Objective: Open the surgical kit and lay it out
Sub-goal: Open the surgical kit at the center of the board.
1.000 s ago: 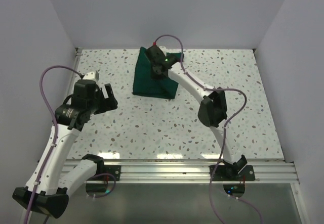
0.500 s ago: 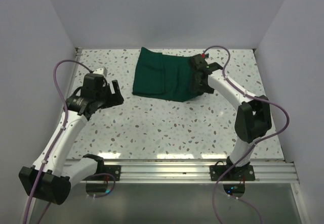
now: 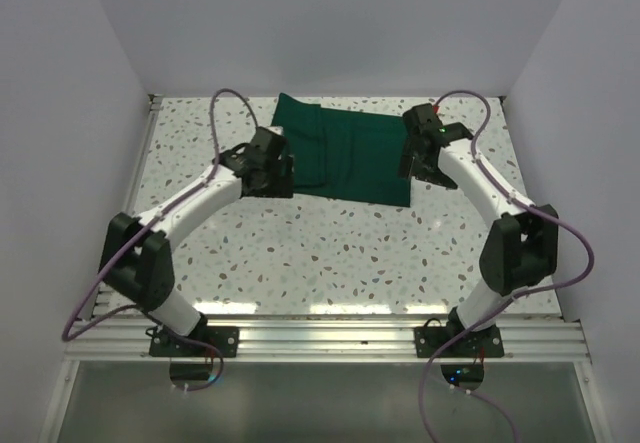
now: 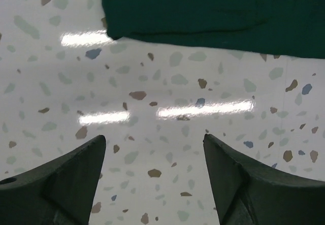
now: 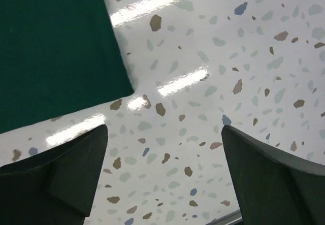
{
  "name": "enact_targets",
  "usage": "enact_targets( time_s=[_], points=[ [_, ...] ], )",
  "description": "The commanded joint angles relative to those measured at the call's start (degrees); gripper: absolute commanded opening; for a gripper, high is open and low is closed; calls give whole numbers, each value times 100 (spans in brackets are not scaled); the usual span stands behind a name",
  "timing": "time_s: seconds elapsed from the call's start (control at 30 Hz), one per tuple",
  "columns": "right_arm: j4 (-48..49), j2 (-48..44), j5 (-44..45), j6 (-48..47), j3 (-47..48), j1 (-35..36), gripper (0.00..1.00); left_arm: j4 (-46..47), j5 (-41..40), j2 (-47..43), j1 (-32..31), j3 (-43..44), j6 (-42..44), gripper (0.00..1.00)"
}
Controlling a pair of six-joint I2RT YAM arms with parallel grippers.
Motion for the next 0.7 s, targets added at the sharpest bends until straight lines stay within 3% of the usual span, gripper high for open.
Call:
enact_targets(
  time_s=[0.0,0.2,0.43,0.67],
  points=[
    [204,-582,-570,-201,2,19,98,391,-650,831,-426,969,92,80],
    [152,-968,-1159,-157,-226,19,98,339,-1002,2633,-883,2709,188,74],
    [-6,-1442,-1098,-411,-604,10,98,-66,-1116,4373,-1182,4713,338,73],
    [-15,-1707,-949,-579,-895,10,98,-233,-1292,4815,-1191,5111,189,68]
  ],
)
